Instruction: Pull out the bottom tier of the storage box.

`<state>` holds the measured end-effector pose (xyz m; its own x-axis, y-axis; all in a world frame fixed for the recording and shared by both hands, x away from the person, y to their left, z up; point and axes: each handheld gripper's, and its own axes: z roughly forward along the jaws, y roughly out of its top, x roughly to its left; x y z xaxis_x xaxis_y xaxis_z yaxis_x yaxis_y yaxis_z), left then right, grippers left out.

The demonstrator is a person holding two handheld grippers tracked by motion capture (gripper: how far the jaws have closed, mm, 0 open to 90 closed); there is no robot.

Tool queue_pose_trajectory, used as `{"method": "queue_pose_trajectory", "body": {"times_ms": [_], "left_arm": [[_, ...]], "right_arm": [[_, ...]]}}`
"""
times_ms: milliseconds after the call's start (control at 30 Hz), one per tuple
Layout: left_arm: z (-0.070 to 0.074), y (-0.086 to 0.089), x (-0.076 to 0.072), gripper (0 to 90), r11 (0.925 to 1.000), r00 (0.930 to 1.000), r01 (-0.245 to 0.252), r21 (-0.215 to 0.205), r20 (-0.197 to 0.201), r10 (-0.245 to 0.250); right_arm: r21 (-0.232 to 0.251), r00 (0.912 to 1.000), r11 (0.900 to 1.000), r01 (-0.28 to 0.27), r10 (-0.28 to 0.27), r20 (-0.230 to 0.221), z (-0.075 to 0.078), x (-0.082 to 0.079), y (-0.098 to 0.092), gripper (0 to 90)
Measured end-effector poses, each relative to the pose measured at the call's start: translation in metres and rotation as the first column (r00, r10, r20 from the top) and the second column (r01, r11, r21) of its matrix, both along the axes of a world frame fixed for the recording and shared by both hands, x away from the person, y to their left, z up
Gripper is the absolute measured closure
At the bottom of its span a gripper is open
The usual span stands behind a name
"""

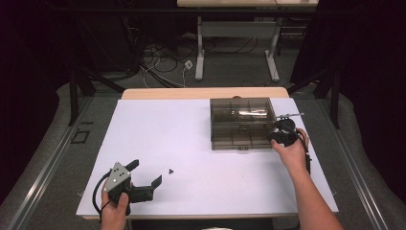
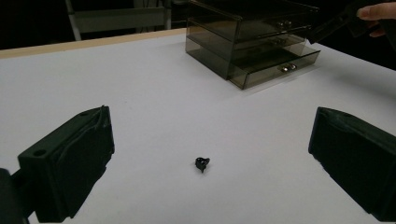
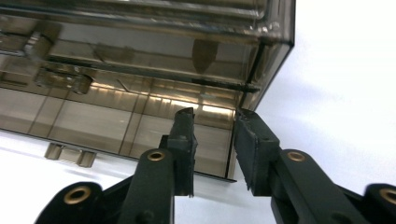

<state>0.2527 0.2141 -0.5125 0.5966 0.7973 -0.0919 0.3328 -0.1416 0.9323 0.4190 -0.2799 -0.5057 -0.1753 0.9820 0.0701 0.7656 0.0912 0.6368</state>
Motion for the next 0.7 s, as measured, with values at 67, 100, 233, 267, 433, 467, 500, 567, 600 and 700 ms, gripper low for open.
{"method": "queue_pose_trajectory", "body": {"times_ms": [67, 100, 233, 267, 433, 467, 500, 567, 600, 700], "left_arm": [[0.0, 0.0, 0.0, 0.4, 1.0, 1.0, 0.001, 0.0, 0.001, -0.001], [0.0, 0.0, -0.001, 0.4, 1.0, 1.0, 0.001, 0.0, 0.002, -0.001], [0.0, 0.001, -0.001, 0.4, 1.0, 1.0, -0.004, -0.004, 0.001, 0.004], [0.0, 0.001, -0.001, 0.4, 1.0, 1.0, -0.005, -0.003, 0.002, 0.005], [0.0, 0.001, -0.001, 0.4, 1.0, 1.0, -0.007, 0.001, 0.005, 0.007], [0.0, 0.0, -0.001, 0.4, 1.0, 1.0, -0.006, -0.003, 0.003, 0.006], [0.0, 0.0, -0.001, 0.4, 1.0, 1.0, -0.005, -0.003, 0.003, 0.005], [0.0, 0.0, -0.001, 0.4, 1.0, 1.0, -0.004, -0.002, -0.001, 0.004], [0.0, 0.0, -0.001, 0.4, 1.0, 1.0, -0.004, -0.002, -0.001, 0.004], [0.0, 0.0, -0.001, 0.4, 1.0, 1.0, -0.004, -0.002, 0.0, 0.004]], "right_arm": [[0.009, 0.9997, 1.0, 0.014, -0.014, -0.019, -0.002, 0.002, -0.001, 70.2], [0.003, 0.9997, 1.0, 0.019, -0.019, -0.017, -0.003, 0.003, -0.001, 70.3], [-0.004, 0.9984, 1.0, 0.028, -0.028, -0.049, -0.006, 0.006, -0.003, 70.3], [-0.003, 0.9984, 1.0, 0.028, -0.029, -0.049, -0.008, 0.006, -0.004, 70.6], [-0.004, 0.9966, 0.999, 0.032, -0.032, -0.076, -0.013, 0.009, -0.007, 73.5], [-0.003, 0.996, 0.999, 0.036, -0.036, -0.082, -0.014, 0.01, -0.007, 73.9], [0.0, 0.9957, 0.999, 0.037, -0.037, -0.086, -0.015, 0.01, -0.008, 74.2], [0.003, 0.9951, 0.999, 0.042, -0.042, -0.09, -0.016, 0.011, -0.01, 75.4], [0.004, 0.9942, 0.999, 0.047, -0.046, -0.097, -0.017, 0.011, -0.01, 76.1], [-0.001, 0.994, 0.999, 0.045, -0.045, -0.1, -0.018, 0.012, -0.009, 78.4]]}}
